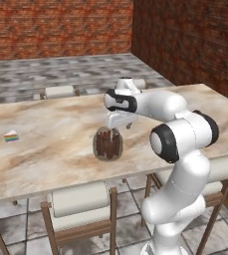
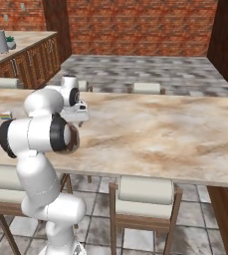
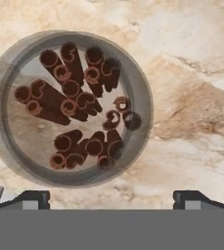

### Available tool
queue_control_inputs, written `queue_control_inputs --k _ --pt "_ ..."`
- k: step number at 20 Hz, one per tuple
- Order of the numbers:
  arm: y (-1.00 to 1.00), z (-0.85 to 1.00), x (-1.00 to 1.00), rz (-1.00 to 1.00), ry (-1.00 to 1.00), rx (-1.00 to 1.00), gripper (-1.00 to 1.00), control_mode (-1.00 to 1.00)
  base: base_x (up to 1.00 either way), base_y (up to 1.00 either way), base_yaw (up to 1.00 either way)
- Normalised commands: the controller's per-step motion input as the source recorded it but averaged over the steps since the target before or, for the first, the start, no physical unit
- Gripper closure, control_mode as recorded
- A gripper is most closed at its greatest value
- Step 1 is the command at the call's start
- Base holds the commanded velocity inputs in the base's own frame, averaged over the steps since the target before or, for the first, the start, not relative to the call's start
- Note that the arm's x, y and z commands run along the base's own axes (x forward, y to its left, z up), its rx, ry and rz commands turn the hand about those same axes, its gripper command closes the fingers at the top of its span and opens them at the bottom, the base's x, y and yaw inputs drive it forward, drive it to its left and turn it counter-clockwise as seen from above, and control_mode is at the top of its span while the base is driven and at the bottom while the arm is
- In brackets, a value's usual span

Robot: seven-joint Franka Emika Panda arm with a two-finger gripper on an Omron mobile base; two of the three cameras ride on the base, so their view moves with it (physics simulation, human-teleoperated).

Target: Pick the jar and jar from the dining table and place them in the open cabinet. Close the cabinet after placing the objects.

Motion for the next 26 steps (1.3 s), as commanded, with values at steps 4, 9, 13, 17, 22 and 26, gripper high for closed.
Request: queue_control_inputs --k 4,9,13,17,22,26 --pt "0.0 -0.18 0.13 0.0 0.0 0.0 -1.0 -1.0 0.0 0.0 0.0" --pt "0.01 -0.17 0.17 0.0 0.01 0.0 -1.0 -1.0 0.0 0.0 0.0" --pt "0.05 -0.18 0.16 0.0 0.01 0.0 -1.0 -1.0 0.0 0.0 0.0" --pt "0.06 -0.16 0.14 0.0 0.02 0.0 -1.0 -1.0 0.0 0.0 0.0" --pt "0.06 -0.07 0.03 0.0 0.05 0.0 -1.0 -1.0 0.0 0.0 0.0" --pt "0.06 0.0 0.02 0.0 0.0 0.0 -1.0 -1.0 0.0 0.0 0.0"
